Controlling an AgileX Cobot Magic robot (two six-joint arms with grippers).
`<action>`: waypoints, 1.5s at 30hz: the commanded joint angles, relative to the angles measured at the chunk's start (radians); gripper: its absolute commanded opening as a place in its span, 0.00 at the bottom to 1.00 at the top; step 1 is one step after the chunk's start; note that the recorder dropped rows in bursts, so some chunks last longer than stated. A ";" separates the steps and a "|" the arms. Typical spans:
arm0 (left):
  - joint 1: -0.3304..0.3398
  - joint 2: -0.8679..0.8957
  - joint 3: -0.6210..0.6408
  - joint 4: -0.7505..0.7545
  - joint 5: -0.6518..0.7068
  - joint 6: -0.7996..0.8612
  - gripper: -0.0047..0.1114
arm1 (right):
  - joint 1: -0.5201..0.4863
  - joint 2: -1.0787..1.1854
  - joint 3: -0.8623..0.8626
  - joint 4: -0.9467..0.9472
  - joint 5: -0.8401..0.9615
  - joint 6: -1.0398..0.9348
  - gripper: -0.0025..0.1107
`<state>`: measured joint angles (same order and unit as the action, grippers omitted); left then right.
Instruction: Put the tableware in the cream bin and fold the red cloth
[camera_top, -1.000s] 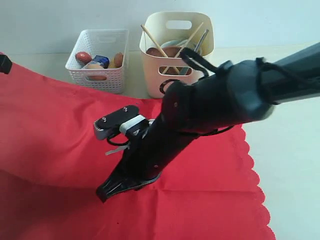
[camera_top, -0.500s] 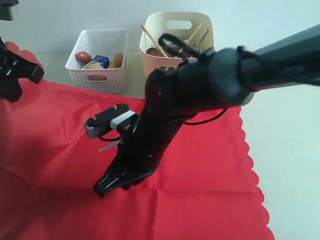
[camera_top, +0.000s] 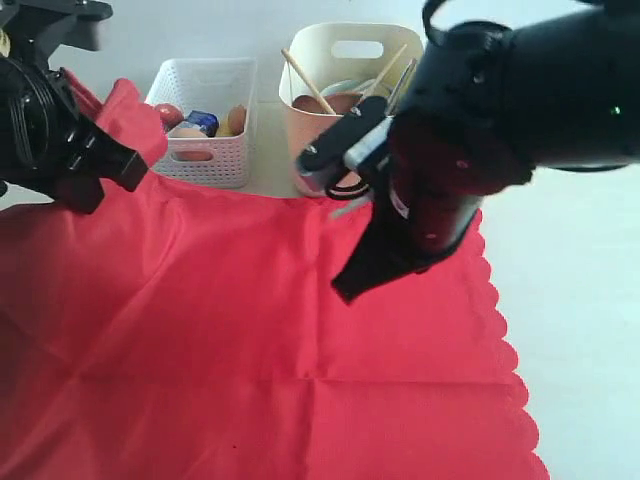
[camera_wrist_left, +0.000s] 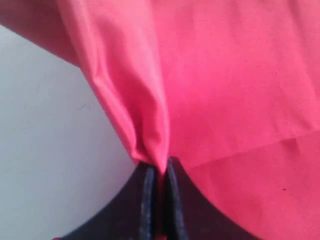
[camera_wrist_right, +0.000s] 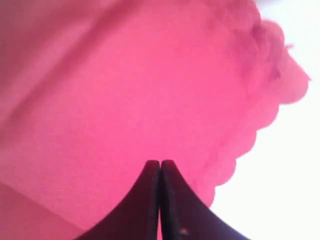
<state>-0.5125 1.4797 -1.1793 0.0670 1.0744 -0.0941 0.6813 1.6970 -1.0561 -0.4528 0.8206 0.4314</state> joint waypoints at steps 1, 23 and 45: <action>-0.044 -0.009 -0.009 -0.002 0.003 -0.018 0.04 | -0.090 0.002 0.130 0.006 -0.127 0.052 0.02; -0.457 0.312 -0.246 -0.002 -0.139 -0.286 0.04 | -0.241 -0.061 0.261 0.475 -0.326 -0.406 0.02; -0.451 0.306 -0.246 -0.040 -0.291 -0.166 0.72 | -0.286 -0.354 0.323 0.110 -0.372 0.060 0.02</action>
<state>-0.9633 1.8557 -1.4148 0.0374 0.7820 -0.2981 0.4015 1.3433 -0.7414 -0.3292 0.4566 0.4894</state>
